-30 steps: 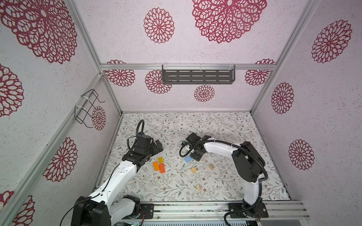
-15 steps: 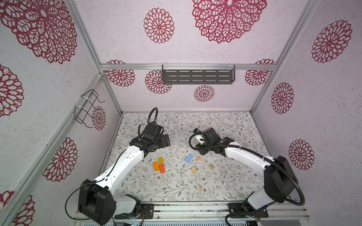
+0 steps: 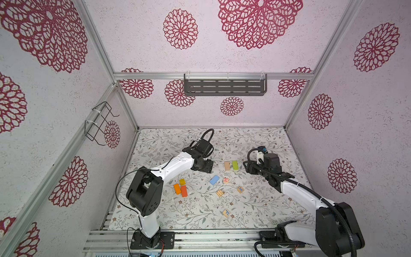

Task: Build the wood block tower
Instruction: 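Grasp the blue block with the left gripper while right arm draws back, then carry the blue block with the left gripper over the green and wood blocks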

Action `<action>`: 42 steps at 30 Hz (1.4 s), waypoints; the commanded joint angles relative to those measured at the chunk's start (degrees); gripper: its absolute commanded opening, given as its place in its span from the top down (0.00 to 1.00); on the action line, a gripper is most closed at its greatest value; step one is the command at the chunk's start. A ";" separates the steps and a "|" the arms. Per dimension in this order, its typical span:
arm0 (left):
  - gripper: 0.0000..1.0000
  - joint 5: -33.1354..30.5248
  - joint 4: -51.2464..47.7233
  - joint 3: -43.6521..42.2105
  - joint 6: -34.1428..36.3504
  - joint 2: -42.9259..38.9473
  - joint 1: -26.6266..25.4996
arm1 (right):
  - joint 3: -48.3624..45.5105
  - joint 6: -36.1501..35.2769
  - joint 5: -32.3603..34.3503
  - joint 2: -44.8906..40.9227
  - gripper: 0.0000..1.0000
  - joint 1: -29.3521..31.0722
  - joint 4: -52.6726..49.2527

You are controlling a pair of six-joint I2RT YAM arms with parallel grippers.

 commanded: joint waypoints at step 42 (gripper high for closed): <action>0.76 2.24 3.30 4.05 12.42 12.13 -6.90 | -5.25 10.54 -11.43 -1.16 0.20 -8.77 12.13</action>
